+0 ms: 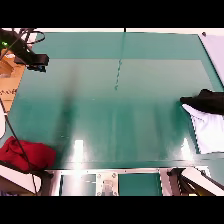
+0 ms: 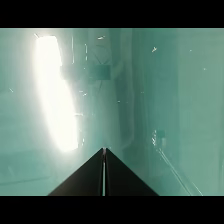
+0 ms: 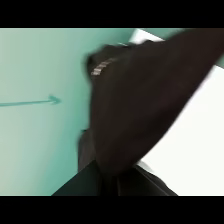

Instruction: Fold the shirts.

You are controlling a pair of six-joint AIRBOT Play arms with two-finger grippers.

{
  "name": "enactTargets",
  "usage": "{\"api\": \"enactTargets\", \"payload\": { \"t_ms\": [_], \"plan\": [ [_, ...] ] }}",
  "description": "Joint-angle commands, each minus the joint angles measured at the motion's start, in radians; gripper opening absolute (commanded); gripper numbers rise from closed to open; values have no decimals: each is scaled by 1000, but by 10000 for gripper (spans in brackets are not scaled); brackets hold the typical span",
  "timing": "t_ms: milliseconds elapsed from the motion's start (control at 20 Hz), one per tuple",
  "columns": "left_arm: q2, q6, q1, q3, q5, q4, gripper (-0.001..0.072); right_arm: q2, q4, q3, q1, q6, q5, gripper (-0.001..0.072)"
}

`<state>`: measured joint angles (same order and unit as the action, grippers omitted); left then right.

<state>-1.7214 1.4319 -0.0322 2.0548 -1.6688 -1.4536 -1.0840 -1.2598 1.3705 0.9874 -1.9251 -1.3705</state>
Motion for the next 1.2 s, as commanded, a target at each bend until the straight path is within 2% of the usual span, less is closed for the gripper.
{"api": "enactTargets", "payload": {
  "t_ms": [0, 250, 500, 550, 600, 650, 800, 950, 1000, 1050, 1100, 1150],
  "plan": [
    [1, 0, 0, 0, 1, 4, 20, 81, -114, -141, 32, -9, -3, 14],
    [1, 0, 0, 0, 5, 55, 20, 111, -166, -353, 31, -9, 4, 14],
    [1, 0, 0, 0, 3, 79, 20, 111, -324, -502, 31, -8, 8, 17],
    [1, 0, 0, 0, 3, 79, 20, 110, -335, -528, 31, -8, 5, 159],
    [1, 0, 0, 0, 3, 79, 20, 108, -346, -545, 32, -1, -8, 566],
    [1, 0, 0, 0, 3, 81, 20, 107, -358, -548, 32, 21, -39, 671],
    [1, 0, 0, 0, 8, 86, 20, 107, -395, -487, 31, 43, -101, 671],
    [1, -1, 0, 0, 27, 95, 20, 106, -238, -347, -19, 43, -76, 670],
    [1, -3, 0, 0, 29, 106, 20, 106, -190, -304, -56, 43, -51, 645],
    [2, -20, 0, 0, 29, 130, 19, 106, -143, -264, -105, 44, -21, 398],
    [4, -29, 0, 0, 28, 166, 19, 107, -103, -235, -155, 53, 12, 89],
    [8, -30, 0, 0, 27, 195, 19, 107, -71, -218, -220, 72, 52, 17]
  ]
}}
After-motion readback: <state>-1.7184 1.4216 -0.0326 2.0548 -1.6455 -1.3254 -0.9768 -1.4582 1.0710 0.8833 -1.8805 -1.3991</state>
